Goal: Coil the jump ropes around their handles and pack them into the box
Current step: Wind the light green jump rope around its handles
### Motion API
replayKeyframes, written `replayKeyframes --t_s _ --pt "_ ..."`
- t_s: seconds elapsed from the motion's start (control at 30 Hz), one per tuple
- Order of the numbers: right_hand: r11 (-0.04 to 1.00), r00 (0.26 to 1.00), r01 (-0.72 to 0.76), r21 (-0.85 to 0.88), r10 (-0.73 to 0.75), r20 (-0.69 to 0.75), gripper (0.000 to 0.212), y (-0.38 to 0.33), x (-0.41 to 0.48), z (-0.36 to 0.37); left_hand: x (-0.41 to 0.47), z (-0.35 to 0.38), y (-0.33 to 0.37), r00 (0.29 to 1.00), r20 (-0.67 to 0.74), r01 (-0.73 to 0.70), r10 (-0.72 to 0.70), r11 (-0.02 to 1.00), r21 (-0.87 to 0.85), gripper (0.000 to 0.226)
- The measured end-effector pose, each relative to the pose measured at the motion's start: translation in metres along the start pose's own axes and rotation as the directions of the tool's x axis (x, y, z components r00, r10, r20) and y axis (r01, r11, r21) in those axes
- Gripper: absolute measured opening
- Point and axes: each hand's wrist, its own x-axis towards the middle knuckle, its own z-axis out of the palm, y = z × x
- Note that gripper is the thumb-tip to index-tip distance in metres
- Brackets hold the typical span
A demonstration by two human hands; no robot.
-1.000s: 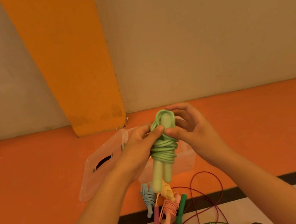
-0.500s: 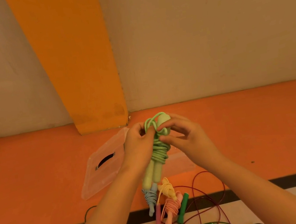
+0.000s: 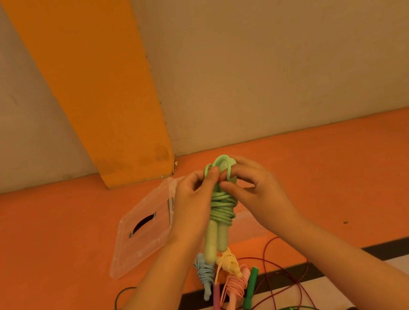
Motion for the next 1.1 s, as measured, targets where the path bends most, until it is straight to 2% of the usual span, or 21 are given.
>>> replayKeyframes --t_s 0.1,0.2,0.3,0.5,0.73,0.97,1.07,1.1 --pt "0.993 0.997 0.070 -0.094 -0.068 0.024 0.011 0.002 0.000 0.001 -0.002 0.002 0.002 0.999 0.001 0.044 -0.044 0.998 -0.047 0.055" --pt "0.978 0.993 0.116 -0.174 -0.107 0.055 0.013 0.004 -0.001 0.003 0.001 0.003 0.001 0.999 -0.020 0.045 -0.045 0.999 -0.010 0.064" --pt "0.994 0.997 0.068 -0.091 -0.064 0.050 0.013 0.005 0.001 0.000 0.006 0.002 -0.001 0.998 -0.022 0.059 -0.060 0.997 -0.048 0.043" --pt "1.000 0.999 0.020 0.010 -0.020 0.042 0.015 0.006 -0.001 0.001 0.010 -0.002 -0.004 0.996 0.010 0.087 -0.086 0.993 -0.076 0.019" --pt "1.000 0.999 -0.008 0.028 0.007 0.035 0.025 0.001 -0.002 0.006 0.012 -0.007 -0.009 0.997 -0.040 0.062 -0.062 0.998 -0.019 0.023" --pt "0.998 0.999 -0.003 0.067 0.001 0.034 0.018 -0.001 -0.001 0.010 0.010 -0.006 -0.008 0.990 -0.083 0.107 -0.112 0.992 -0.068 0.018" --pt "0.994 0.999 -0.028 0.106 0.024 0.038 0.016 -0.001 -0.001 0.012 0.010 -0.002 -0.007 0.990 -0.120 0.065 -0.072 0.996 -0.057 0.006" --pt "0.993 0.999 -0.030 0.113 0.026 0.036 0.015 0.000 -0.001 0.013 0.010 -0.001 -0.008 0.987 -0.154 0.039 -0.044 0.999 -0.034 0.012"
